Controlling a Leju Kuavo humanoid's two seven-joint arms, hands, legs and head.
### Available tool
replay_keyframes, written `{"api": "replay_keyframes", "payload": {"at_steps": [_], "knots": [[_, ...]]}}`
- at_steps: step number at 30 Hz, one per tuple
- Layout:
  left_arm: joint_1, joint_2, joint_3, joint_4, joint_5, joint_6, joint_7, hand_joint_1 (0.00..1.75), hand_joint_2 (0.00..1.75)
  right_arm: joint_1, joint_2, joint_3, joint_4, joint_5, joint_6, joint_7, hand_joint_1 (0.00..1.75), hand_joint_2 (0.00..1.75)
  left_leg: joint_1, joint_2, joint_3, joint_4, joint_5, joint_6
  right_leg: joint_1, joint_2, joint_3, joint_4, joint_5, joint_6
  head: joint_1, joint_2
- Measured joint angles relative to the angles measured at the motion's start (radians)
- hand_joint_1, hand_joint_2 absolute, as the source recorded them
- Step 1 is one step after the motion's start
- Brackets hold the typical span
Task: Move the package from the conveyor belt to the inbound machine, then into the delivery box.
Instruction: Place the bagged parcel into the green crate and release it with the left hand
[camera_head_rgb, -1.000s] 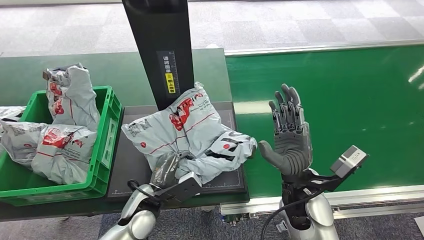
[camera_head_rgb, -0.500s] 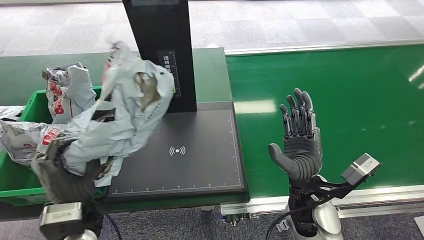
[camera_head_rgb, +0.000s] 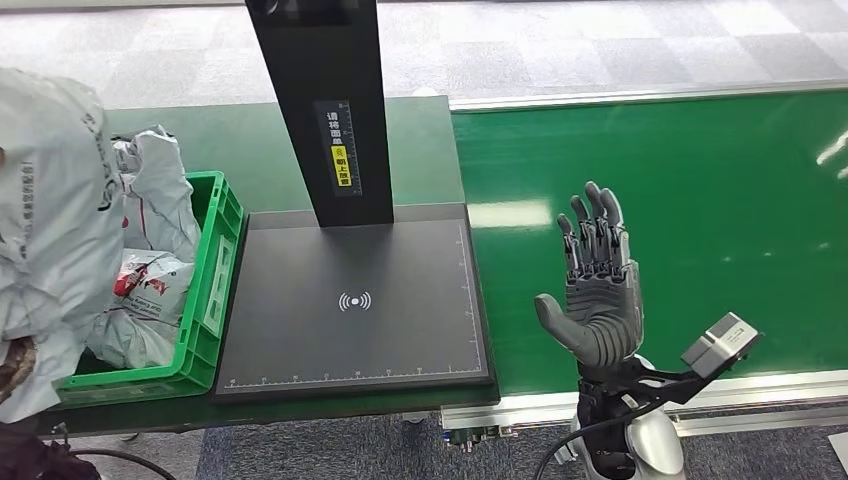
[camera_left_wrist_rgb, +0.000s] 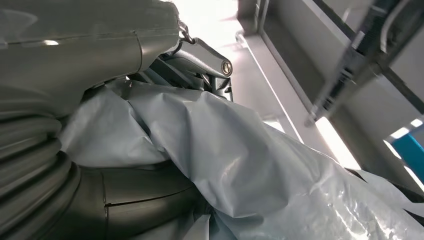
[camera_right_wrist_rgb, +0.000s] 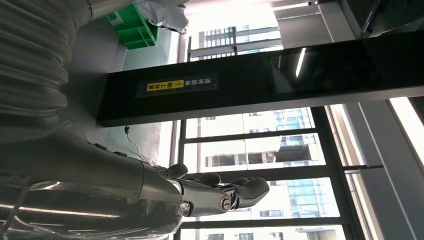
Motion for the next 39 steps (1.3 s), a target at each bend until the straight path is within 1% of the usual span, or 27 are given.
{"api": "replay_keyframes", "payload": {"at_steps": [5, 8, 12, 16, 18, 21, 28, 30, 32, 34, 35, 39], "knots": [[-0.001, -0.009, 0.071, 0.002, -0.021, -0.020, 0.059, 1.75, 1.75, 0.016, 0.000, -0.001, -0.012, 0.003, 0.004, 0.000, 0.00, 1.75, 0.000, 0.000, 0.000, 0.000, 0.000, 0.000, 0.000, 0.000, 0.000, 0.000, 0.000, 0.000, 0.000, 0.000], [-0.016, -0.012, 0.117, 0.027, -0.027, -0.056, 0.136, 1.75, 1.75, 0.025, 0.000, -0.003, -0.017, 0.005, 0.012, 0.000, 0.00, 1.75, 0.000, 0.000, 0.000, 0.000, 0.000, 0.000, 0.000, 0.000, 0.000, 0.000, 0.000, 0.000, 0.000, 0.000], [-0.055, -0.012, 0.202, 0.126, -0.020, -0.138, 0.225, 1.75, 1.75, 0.045, 0.000, -0.006, -0.026, 0.006, 0.021, -0.003, 0.00, 1.75, 0.000, 0.000, 0.001, 0.000, 0.000, 0.000, 0.000, 0.000, 0.000, 0.000, 0.000, 0.000, 0.000, 0.000], [-0.111, -0.011, 0.271, 0.264, -0.081, -0.249, 0.317, 1.75, 1.75, 0.057, 0.000, -0.007, -0.032, 0.007, 0.034, -0.006, 0.00, 1.75, 0.000, 0.000, 0.001, 0.000, 0.000, 0.000, 0.000, 0.000, 0.000, 0.000, 0.000, 0.000, 0.000, 0.000], [-0.140, -0.006, 0.287, 0.329, -0.112, -0.299, 0.349, 1.75, 1.75, 0.056, 0.000, -0.007, -0.032, 0.008, 0.036, -0.006, 0.00, 1.75, 0.000, 0.000, 0.001, 0.000, 0.000, 0.000, 0.000, 0.000, 0.000, 0.000, 0.000, 0.000, 0.000, 0.000], [-0.187, 0.008, 0.296, 0.422, -0.142, -0.345, 0.375, 1.75, 1.75, 0.049, -0.001, -0.007, -0.031, 0.007, 0.039, -0.003, 0.00, 1.75, 0.000, 0.000, 0.001, 0.000, 0.000, 0.000, 0.000, 0.000, 0.000, 0.000, 0.000, 0.000, 0.000, 0.000], [-0.274, 0.034, 0.294, 0.593, -0.179, -0.388, 0.395, 1.75, 1.75, 0.026, -0.003, -0.007, -0.025, -0.005, 0.038, 0.009, 0.00, 1.75, 0.000, 0.001, 0.001, 0.000, 0.000, 0.000, 0.000, 0.001, 0.000, 0.000, 0.000, 0.000, 0.000, 0.000], [-0.295, 0.039, 0.287, 0.633, -0.191, -0.392, 0.398, 1.37, 1.75, 0.020, -0.003, -0.007, -0.022, -0.006, 0.037, 0.012, 0.00, 1.75, 0.000, 0.001, 0.001, 0.000, 0.000, 0.000, 0.000, 0.001, 0.001, 0.000, 0.000, 0.000, 0.000, 0.000], [-0.313, 0.041, 0.281, 0.667, -0.203, -0.394, 0.403, 0.52, 1.75, 0.016, -0.003, -0.007, -0.019, -0.006, 0.036, 0.015, 0.00, 1.75, 0.000, 0.001, 0.001, 0.000, 0.000, 0.000, 0.000, 0.001, 0.001, 0.000, 0.000, 0.000, 0.000, 0.000], [-0.326, 0.044, 0.273, 0.694, -0.212, -0.396, 0.408, 0.03, 1.75, 0.013, -0.003, -0.007, -0.018, -0.006, 0.035, 0.016, 0.00, 1.75, 0.000, 0.001, 0.001, 0.000, 0.000, 0.000, 0.000, 0.001, 0.001, 0.000, 0.000, 0.000, 0.000, 0.000], [-0.331, 0.046, 0.269, 0.705, -0.214, -0.398, 0.410, 0.00, 1.75, 0.010, -0.003, -0.007, -0.016, -0.006, 0.035, 0.017, 0.00, 1.75, 0.000, 0.001, 0.001, 0.000, 0.000, 0.000, 0.000, 0.001, 0.001, 0.000, 0.000, 0.000, 0.000, 0.000], [-0.343, 0.049, 0.257, 0.737, -0.217, -0.404, 0.416, 0.00, 1.75, 0.002, -0.003, -0.005, -0.011, -0.006, 0.033, 0.023, 0.00, 1.75, 0.000, 0.001, 0.001, 0.000, 0.000, 0.000, 0.000, 0.001, 0.001, 0.000, 0.000, 0.000, 0.000, 0.000]]}}
